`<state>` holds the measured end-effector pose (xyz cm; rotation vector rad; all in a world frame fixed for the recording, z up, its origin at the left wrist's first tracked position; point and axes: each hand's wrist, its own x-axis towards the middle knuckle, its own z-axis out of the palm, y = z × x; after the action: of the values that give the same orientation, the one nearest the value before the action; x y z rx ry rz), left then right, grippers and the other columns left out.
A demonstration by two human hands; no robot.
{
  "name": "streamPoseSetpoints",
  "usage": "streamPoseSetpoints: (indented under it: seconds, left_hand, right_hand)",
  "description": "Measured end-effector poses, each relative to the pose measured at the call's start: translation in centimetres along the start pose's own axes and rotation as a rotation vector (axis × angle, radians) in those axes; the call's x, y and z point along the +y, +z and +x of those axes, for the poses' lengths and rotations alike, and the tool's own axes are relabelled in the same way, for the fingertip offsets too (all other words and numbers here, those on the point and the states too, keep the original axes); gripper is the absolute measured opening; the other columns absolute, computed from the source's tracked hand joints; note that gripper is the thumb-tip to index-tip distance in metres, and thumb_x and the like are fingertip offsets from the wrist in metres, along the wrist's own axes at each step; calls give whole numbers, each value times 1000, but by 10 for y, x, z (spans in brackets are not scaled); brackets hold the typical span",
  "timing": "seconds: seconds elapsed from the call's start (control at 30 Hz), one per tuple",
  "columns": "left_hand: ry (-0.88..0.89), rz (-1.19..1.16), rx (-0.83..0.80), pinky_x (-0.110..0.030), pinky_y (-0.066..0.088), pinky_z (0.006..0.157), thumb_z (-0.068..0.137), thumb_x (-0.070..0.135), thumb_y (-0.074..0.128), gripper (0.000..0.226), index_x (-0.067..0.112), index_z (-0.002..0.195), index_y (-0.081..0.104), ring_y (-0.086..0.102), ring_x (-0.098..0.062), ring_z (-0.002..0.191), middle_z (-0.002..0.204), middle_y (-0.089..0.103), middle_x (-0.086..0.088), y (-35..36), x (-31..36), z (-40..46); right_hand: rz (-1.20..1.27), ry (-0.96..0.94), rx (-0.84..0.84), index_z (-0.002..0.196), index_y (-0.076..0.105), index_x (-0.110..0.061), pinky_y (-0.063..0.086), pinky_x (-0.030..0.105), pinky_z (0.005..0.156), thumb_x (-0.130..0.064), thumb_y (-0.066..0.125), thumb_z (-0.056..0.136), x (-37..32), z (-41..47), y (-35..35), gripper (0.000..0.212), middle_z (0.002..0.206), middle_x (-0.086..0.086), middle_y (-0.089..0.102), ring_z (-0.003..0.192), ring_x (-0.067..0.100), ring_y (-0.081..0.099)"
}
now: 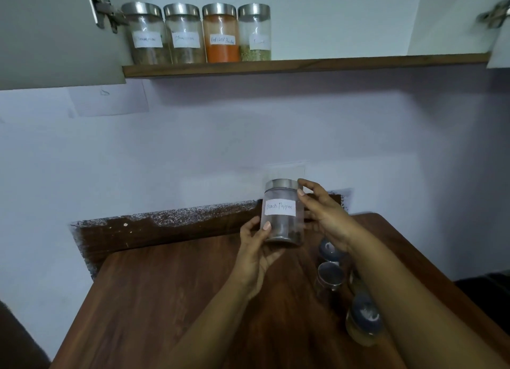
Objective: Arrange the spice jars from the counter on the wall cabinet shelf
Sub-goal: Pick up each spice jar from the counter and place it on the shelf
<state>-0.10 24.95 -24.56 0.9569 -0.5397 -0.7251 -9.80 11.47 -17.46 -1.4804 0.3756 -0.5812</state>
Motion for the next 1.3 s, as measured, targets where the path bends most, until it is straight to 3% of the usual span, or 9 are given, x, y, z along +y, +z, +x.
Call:
streamPoseSetpoints:
  seconds: [0.1,0.2,0.37,0.6,0.83,0.9,1.07,1.2,1.3]
  left_hand:
    - [75,143,-29,-41,56,85,77,44,69,57,16,119,43,68,-24,105,116,65,-8,26,6,15]
    - [199,268,-126,-33,56,88,88,39,65,45,17,121,45,66,-21,109,116,67,-4,54,23,28]
    - [474,465,-120,-27,56,87,71,29,81,63,16,127,55,64,-12,110,124,64,-1,104,73,63]
    - [920,701,-25,-13,48,92,63,44,79,78,19,133,54,60,1,110,124,64,9,176,167,114]
    - [951,970,83,-32,48,101,73,47,78,76,18,137,50,54,-10,120,132,60,2,197,210,196]
    - [960,1110,161,-37,50,98,77,54,73,71,19,134,51,56,-14,119,129,61,0,190,210,219]
    - [1384,1522,777,-39,48,77,97,53,41,46,12,97,61,54,-21,83,92,58,-4,146,194,252]
    - [1493,1644,829,-31,32,72,100,43,34,42,13,81,57,47,-20,74,81,54,-2,128,193,260]
    - [1534,1634,865,-32,32,71,99,41,36,40,13,78,56,46,-20,72,78,53,-3,129,193,265]
  right_hand:
    - [-50,-70,-21,132,50,-39,59,32,76,-38,55,96,-25,2,-16,36,117,2,66,107,20,67]
    - [-124,-192,5,124,54,-37,58,31,77,-39,58,94,-54,9,-36,30,114,7,65,103,20,67]
    - [-246,-435,-10,121,54,-34,57,38,88,-40,64,87,-128,30,-65,36,122,6,60,111,21,62]
    - [-260,-761,-62,127,48,-29,59,40,85,-30,58,96,-238,71,-91,33,120,0,55,109,16,61]
    - [-320,-699,-138,122,49,-33,58,48,84,-32,62,94,-287,154,-113,31,130,2,55,116,25,59]
    - [-409,-690,-89,122,49,-36,59,47,82,-35,62,93,-285,183,-111,32,133,2,51,116,28,58]
    - [-593,-598,-117,126,42,-40,58,51,82,-42,56,95,-287,243,-104,33,133,3,48,111,31,59]
    - [-620,-527,-138,129,38,-40,58,52,81,-41,52,98,-285,275,-97,34,132,5,48,109,32,59]
    - [-588,-484,-177,131,34,-43,56,52,87,-41,49,99,-281,292,-92,35,134,9,49,114,32,56]
